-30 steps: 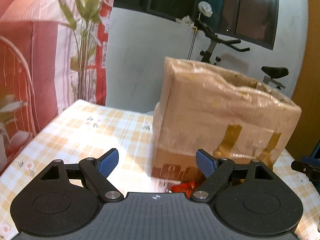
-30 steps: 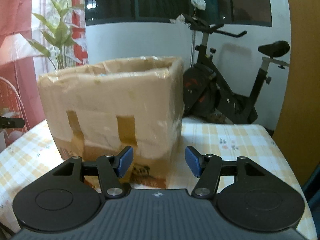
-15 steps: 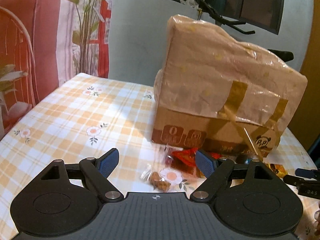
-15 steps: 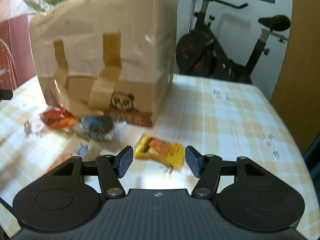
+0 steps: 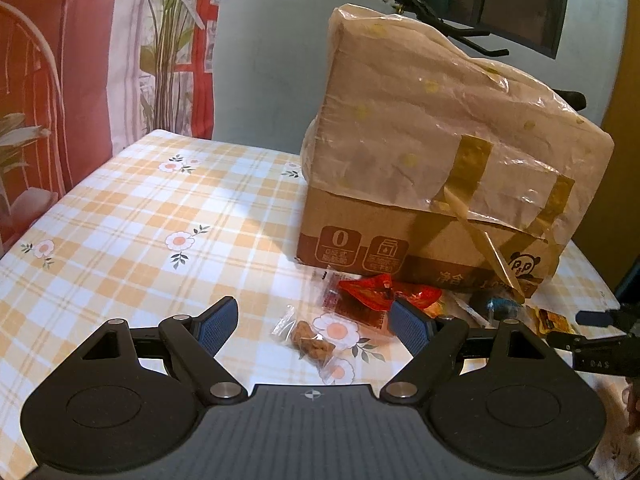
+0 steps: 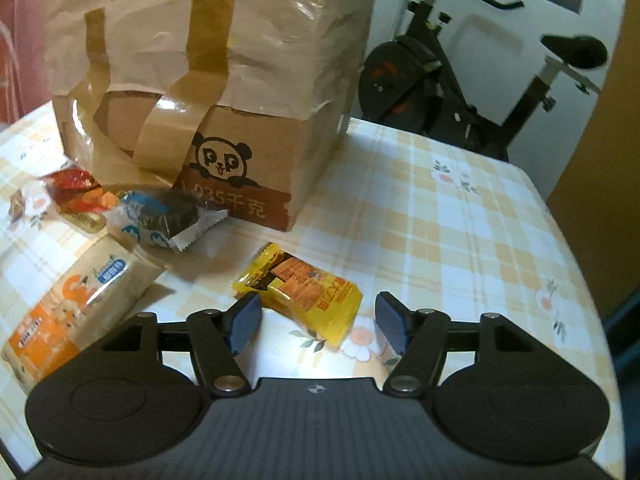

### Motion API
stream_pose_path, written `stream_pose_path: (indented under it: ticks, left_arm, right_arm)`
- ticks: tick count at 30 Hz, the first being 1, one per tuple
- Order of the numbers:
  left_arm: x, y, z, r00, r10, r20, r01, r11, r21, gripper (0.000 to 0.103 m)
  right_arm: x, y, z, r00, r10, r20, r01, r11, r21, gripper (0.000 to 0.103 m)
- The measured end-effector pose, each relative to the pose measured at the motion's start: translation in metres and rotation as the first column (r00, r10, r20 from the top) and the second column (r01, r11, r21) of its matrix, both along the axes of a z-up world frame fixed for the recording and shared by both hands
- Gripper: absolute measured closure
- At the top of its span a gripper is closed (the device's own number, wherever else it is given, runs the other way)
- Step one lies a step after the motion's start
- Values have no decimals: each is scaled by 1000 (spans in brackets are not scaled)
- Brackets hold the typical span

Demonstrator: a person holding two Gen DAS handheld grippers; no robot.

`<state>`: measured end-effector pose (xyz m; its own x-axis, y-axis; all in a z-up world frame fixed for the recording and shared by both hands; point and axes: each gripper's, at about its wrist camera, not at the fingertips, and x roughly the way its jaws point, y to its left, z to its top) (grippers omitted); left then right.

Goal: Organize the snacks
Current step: 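Grasp the orange-white snack bar with the left tool while the right tool grasps the yellow biscuit packet, then lift the snack bar and biscuit packet over the paper bag with both tools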

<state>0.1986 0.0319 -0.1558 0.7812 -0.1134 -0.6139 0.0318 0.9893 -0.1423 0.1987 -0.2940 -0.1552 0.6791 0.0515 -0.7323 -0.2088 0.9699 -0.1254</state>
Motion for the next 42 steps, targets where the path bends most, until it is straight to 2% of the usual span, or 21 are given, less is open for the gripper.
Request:
stream_pose_path:
  ticks: [5,10,13,16,17,21,27,30,33,37,38,39,42]
  left_arm:
    - [-1,-1,0,1000,-4,-4,4,1000,2,18]
    - [-2,-2,0,1000,-20,-10,20,1000,-1,18]
    - [0,-9,0,999,-52,-17,52,999,4,18]
    - [7,-18,2,992,-124,-35,124,992,-12,21]
    - [11,-23,3,987,-152,-47,151,988,-21,23]
    - [21,-55,8,962,-261,-79,260,965,-32,25]
    - [25,-116,-8,885,-448,-125,449,893,-19,25]
    - [24,-139,-25,858,-483,-177,489,872,-11,25]
    - [24,-152,-40,842,-495,-216,508,861,5,25]
    - [20,-157,-55,845,-486,-221,509,859,59,34]
    - [18,-158,-56,847,-485,-215,510,857,75,38]
    - [16,-157,-56,843,-496,-207,519,852,75,54]
    - [12,-152,-57,851,-489,-193,509,859,65,59]
  right_arm:
    - [17,1,-1,997,80,-22,-80,997,5,35]
    - [32,-9,-7,998,19,-56,-11,990,141,36]
    - [25,-4,-6,999,16,-46,-9,990,139,47]
    - [13,-2,-2,999,5,-47,3,987,164,62]
    - [9,-1,-1,999,-1,-50,10,984,177,62]
    - [-8,4,1,998,-34,-57,45,977,208,64]
    - [-29,12,5,997,-49,-61,62,971,232,64]
    - [-36,12,6,997,-47,-58,59,971,230,64]
    - [-43,7,6,997,-51,-57,63,968,242,64]
    - [-45,6,5,997,-50,-50,61,968,245,65]
    - [-46,8,6,997,-51,-50,61,969,241,65]
    - [-46,9,6,997,-50,-50,61,970,235,65]
    - [-46,9,5,997,-52,-52,63,969,238,65]
